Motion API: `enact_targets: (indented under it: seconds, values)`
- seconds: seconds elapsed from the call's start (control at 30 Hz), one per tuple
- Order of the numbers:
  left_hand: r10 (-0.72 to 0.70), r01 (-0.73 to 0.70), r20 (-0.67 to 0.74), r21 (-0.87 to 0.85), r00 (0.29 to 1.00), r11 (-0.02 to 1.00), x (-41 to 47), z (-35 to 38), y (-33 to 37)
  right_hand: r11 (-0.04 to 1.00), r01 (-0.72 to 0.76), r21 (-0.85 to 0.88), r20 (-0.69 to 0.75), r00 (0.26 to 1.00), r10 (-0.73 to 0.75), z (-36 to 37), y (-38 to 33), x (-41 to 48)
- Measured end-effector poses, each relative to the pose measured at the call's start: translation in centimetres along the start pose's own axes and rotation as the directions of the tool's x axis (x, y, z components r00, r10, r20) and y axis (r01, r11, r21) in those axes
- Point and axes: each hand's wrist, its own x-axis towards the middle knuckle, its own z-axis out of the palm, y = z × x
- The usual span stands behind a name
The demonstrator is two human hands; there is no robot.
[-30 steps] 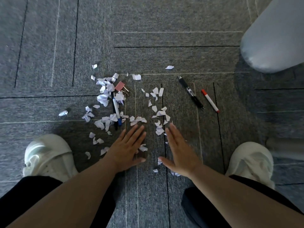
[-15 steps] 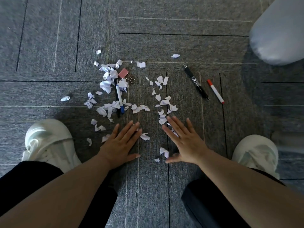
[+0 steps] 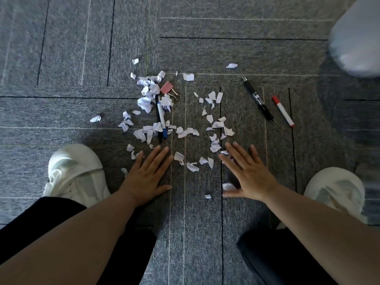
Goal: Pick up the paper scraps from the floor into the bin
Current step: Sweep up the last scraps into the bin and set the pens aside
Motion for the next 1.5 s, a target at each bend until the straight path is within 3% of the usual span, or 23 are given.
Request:
enact_targets:
  seconds: [0.13,0.2,0.33,0.4,0.5,0.63,0.77,0.97,1.03,1.2,1.27,1.5]
  values:
    - [-0.083,0.083,0.001,-0.047,0.997,0.995,1.4,-0.5,0.2,0.936,-0.334,0.111,-0.059,0.938,0.342,-2.4,-0.8,3.7]
    - [-0.122,0.124,0.02,-0.081,0.992,0.989,1.1,-1.0,-0.2,0.947,-0.297,0.123,-0.095,0.946,0.309,-3.0,-1.4,4.2]
    - [-0.123,0.124,0.023,-0.084,0.992,0.989,-1.7,-0.9,-1.0,0.999,0.049,0.012,-0.03,0.998,-0.048,-1.2,-3.5,2.3]
    - [-0.15,0.152,0.03,-0.081,0.988,0.985,-2.4,-0.5,-1.2,0.991,0.13,-0.044,-0.001,0.991,-0.13,0.1,-4.4,1.7]
    - [-0.213,0.217,0.049,-0.092,0.976,0.972,-1.9,-0.2,-1.1,0.998,0.042,-0.051,-0.131,0.99,-0.048,0.5,-4.3,3.1]
    - [-0.213,0.218,0.049,-0.154,0.976,0.964,0.1,-0.7,-0.6,0.954,-0.299,0.03,-0.16,0.94,0.3,-2.1,-3.5,6.4]
    - [-0.314,0.313,0.02,-0.148,0.949,0.938,-0.7,-1.4,-0.7,0.942,-0.321,0.1,-0.124,0.935,0.332,-3.1,-3.7,6.1]
    - [-0.562,0.584,0.16,-0.186,0.812,0.79,-1.6,-1.1,0.1,0.926,-0.359,0.116,-0.008,0.932,0.362,-1.1,-4.9,3.9]
    - [-0.548,0.576,0.183,-0.2,0.816,0.792,-0.6,-1.0,0.3,0.925,-0.359,0.123,-0.004,0.932,0.362,-1.3,-5.1,4.3]
    - [-0.353,0.336,-0.014,-0.267,0.936,0.903,2.1,-0.8,-0.2,0.938,-0.305,0.164,-0.076,0.944,0.32,-2.1,-5.9,6.4]
    - [-0.303,0.28,-0.056,-0.25,0.951,0.927,3.0,-1.0,-0.3,0.941,-0.296,0.166,-0.105,0.943,0.316,-2.3,-6.1,6.8]
    - [-0.405,0.414,0.089,-0.205,0.91,0.887,3.4,-1.6,-1.8,0.897,-0.41,0.163,-0.033,0.907,0.42,-2.8,-5.7,7.4]
